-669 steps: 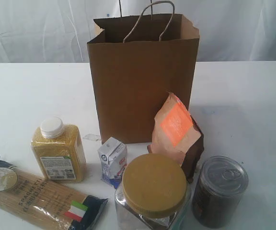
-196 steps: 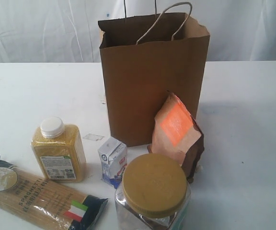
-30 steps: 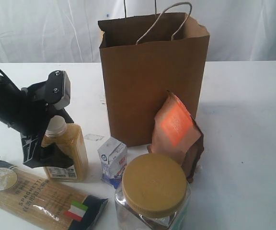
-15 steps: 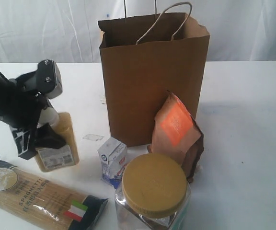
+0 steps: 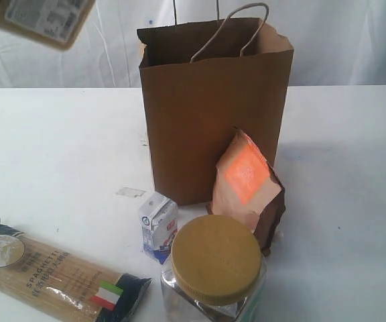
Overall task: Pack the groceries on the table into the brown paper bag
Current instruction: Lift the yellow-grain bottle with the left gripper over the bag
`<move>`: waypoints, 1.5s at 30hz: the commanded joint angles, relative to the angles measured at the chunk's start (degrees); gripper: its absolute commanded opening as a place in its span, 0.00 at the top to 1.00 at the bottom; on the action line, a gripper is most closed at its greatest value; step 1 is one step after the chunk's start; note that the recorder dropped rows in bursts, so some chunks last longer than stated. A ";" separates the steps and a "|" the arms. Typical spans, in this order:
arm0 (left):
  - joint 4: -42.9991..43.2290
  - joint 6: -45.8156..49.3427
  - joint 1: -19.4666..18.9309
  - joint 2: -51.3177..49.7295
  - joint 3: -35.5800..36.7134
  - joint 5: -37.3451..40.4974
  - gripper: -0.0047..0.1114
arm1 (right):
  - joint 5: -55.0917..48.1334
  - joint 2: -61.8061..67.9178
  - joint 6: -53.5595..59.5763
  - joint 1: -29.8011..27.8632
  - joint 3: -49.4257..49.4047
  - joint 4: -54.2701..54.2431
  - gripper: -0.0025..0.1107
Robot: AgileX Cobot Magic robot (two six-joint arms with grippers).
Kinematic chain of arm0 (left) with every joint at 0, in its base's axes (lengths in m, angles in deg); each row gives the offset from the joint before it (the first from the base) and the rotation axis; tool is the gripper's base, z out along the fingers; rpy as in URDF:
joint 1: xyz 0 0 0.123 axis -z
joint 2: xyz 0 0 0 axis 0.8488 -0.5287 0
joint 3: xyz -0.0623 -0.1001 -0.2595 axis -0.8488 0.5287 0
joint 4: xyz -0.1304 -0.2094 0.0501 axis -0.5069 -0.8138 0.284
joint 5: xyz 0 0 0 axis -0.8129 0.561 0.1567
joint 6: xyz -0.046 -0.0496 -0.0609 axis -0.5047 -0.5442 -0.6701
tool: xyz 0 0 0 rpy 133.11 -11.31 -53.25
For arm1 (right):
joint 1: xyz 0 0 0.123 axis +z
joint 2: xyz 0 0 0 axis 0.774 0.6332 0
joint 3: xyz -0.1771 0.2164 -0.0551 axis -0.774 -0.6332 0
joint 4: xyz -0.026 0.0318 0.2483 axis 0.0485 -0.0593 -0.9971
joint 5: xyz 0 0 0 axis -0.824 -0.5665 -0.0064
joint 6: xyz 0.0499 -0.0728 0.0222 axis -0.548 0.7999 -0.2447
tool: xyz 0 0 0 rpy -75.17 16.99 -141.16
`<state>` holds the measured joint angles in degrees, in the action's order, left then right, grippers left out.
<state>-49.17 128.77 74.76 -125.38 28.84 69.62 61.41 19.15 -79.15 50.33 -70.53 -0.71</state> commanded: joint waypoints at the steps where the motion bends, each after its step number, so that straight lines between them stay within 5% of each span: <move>1: -11.30 -0.10 -0.02 1.03 -1.79 -1.61 0.96 | 0.50 -0.21 0.03 0.01 0.07 0.25 0.98; 4: -14.01 4.03 -0.02 -1.17 -5.89 10.84 0.96 | 0.50 -0.21 0.03 0.01 0.07 0.25 0.98; 8: -32.64 14.57 -0.02 -5.99 -10.22 18.61 0.96 | 0.50 -0.21 0.03 0.01 0.07 0.25 0.98; 9: -35.70 16.80 -0.02 -8.00 -11.20 25.75 0.96 | 0.50 -0.21 0.03 0.01 0.07 0.25 0.98; 16: -41.38 22.33 -0.02 -15.00 -12.38 40.62 0.96 | 0.50 -0.21 0.03 0.01 0.07 0.25 0.98; 20: -41.38 28.26 0.32 -16.58 -13.13 37.17 0.96 | 0.50 -0.21 0.03 0.01 0.07 0.25 0.98; 29: -41.38 38.59 10.56 -23.39 -24.44 14.47 0.96 | 0.50 -0.21 0.03 0.01 0.07 0.25 0.98; 45: -38.06 41.95 11.41 -36.77 -25.47 21.03 0.96 | 0.50 -0.21 0.03 0.01 0.07 0.25 0.98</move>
<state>-85.68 170.30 85.97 -162.43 4.21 88.75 61.41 19.05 -79.26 50.33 -70.53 -0.71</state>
